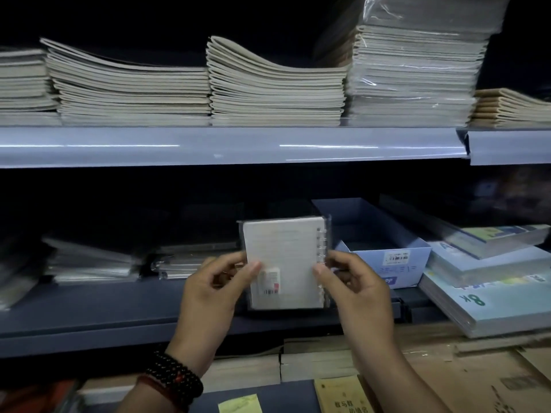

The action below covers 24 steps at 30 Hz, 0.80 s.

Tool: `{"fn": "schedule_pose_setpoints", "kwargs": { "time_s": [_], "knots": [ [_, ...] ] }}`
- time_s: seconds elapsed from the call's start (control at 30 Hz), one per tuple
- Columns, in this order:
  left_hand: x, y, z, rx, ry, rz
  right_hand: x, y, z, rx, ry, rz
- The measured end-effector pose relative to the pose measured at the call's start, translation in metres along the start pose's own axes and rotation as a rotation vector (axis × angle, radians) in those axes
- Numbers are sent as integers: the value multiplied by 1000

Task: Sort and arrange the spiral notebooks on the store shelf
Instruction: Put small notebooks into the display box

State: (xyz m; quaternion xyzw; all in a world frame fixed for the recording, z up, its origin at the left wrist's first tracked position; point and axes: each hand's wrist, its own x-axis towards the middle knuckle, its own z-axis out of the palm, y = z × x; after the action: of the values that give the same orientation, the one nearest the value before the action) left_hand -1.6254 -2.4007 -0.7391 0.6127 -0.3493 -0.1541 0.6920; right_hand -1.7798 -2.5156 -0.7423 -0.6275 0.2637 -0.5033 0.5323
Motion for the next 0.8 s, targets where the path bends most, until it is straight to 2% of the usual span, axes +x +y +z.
{"fn": "schedule_pose_setpoints", "kwargs": {
  "time_s": [0.07,0.2,0.33,0.47,0.6,0.7,0.8],
  "knots": [
    [1,0,-1,-24,28,4,1,1,0,-15,-3,-59],
    [-1,8,2,-304,5,-94,1,6,1,33,-70,-120],
    [0,7,0,-380,-20,-161,2,8,1,141,-109,-33],
    [1,3,1,-375,-16,-176,6,9,2,233,-73,94],
    [3,4,0,-339,-35,-163,10,10,-3,237,-197,274],
    [3,3,2,-479,-18,-205,10,11,-1,341,-250,329],
    [-1,4,7,-575,-146,-314,8,9,2,477,-230,314]
  ]
}}
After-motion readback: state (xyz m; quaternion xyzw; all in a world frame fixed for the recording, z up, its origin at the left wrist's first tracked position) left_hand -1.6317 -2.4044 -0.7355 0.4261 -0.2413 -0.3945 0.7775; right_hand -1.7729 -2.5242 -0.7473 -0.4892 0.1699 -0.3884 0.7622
